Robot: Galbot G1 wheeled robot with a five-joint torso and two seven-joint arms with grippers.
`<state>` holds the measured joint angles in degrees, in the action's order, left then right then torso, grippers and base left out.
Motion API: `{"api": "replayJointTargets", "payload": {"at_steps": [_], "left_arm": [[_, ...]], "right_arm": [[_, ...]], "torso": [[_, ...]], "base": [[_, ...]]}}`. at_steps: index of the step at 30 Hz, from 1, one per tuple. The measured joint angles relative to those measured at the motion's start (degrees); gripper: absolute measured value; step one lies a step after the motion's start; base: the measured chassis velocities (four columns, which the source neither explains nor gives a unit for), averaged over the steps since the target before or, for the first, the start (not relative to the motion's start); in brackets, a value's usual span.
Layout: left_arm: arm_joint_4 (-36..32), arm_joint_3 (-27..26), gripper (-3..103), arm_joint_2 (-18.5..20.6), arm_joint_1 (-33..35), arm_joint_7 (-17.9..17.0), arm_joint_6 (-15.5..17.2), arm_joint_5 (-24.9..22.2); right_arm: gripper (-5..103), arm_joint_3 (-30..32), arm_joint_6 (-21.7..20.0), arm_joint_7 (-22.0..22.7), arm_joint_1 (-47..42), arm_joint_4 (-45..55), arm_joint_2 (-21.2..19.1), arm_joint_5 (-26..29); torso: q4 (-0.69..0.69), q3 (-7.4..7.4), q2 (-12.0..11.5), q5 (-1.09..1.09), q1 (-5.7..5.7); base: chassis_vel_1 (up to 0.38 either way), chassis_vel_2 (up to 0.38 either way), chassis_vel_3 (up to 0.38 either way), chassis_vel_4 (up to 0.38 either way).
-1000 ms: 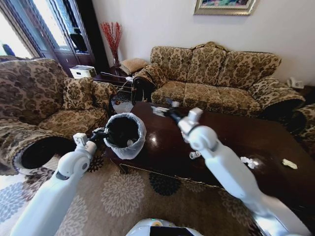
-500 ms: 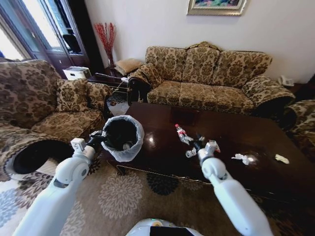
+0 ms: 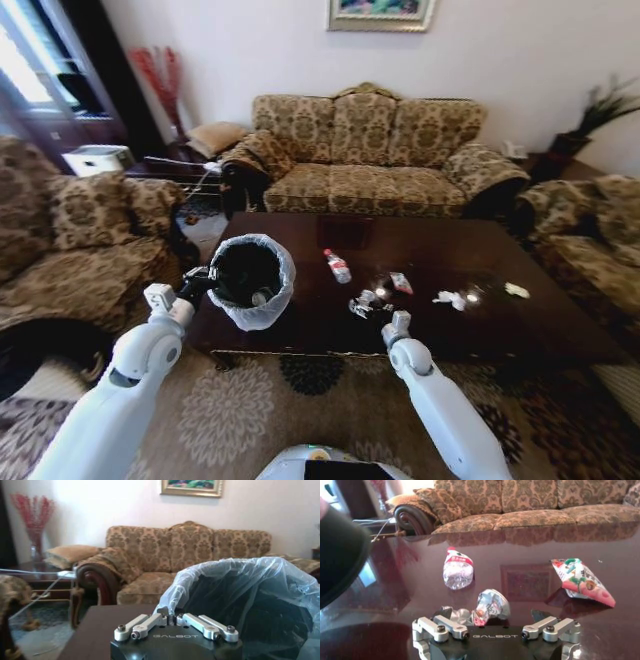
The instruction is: Move to the front of the table and place the trash on the table into the trash bin.
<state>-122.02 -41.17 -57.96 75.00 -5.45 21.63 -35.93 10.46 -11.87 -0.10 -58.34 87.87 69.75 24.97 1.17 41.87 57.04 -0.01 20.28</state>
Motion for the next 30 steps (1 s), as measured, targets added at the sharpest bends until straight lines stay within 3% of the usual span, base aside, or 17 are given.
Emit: {"api": "replayJointTargets", "payload": {"at_steps": [6,9,19,23,25,28,30], "left_arm": [[0.05,0.09,3,-0.47,-0.01,0.00,-0.19,0.00],[0.28,0.22,3,-0.49,-0.11,0.00,-0.29,0.00],[0.66,0.95,3,-0.45,-0.71,0.66,-0.35,-0.07],[0.65,0.83,3,-0.67,-0.86,0.82,-0.45,-0.08],[0.66,0.84,3,-0.67,-1.01,0.84,-0.45,-0.10],[0.73,0.87,3,-0.67,-1.26,0.94,-0.56,-0.15],[0.91,0.87,3,-0.73,-1.37,1.03,-0.65,-0.18]], "right_arm": [[100,-2.47,0.11,-5.59,0.99,0.01,-1.17,-3.22],[100,-4.32,0.04,-7.87,1.98,0.04,-1.76,-3.91],[102,-7.14,-0.61,-8.35,6.37,-4.40,-0.72,-5.83],[88,-7.43,-1.02,-9.29,7.28,-6.11,-0.58,-6.78],[88,-7.43,-1.18,-9.45,7.29,-6.27,-0.66,-6.80],[79,-7.41,-1.30,-9.55,7.30,-6.57,-0.71,-6.84],[68,-7.39,-1.37,-9.56,7.30,-6.62,-0.65,-7.06]], "torso": [[0.09,0.00,0.00,0.01,0.00],[0.07,0.00,0.00,0.00,0.00],[0.05,0.00,0.00,0.00,0.01],[0.05,0.00,0.00,-0.01,0.00],[0.05,0.00,0.00,0.00,0.00],[0.04,0.00,0.00,0.00,0.01],[0.03,0.00,0.00,0.00,0.00]], "base": [[-0.028,-0.008,-0.016,-0.017],[0.000,0.000,0.000,0.000],[0.000,0.000,0.000,0.000],[0.000,0.000,0.000,0.000],[0.000,0.000,0.000,0.000],[0.000,0.000,0.000,0.000],[0.000,0.000,0.000,0.000]]}}
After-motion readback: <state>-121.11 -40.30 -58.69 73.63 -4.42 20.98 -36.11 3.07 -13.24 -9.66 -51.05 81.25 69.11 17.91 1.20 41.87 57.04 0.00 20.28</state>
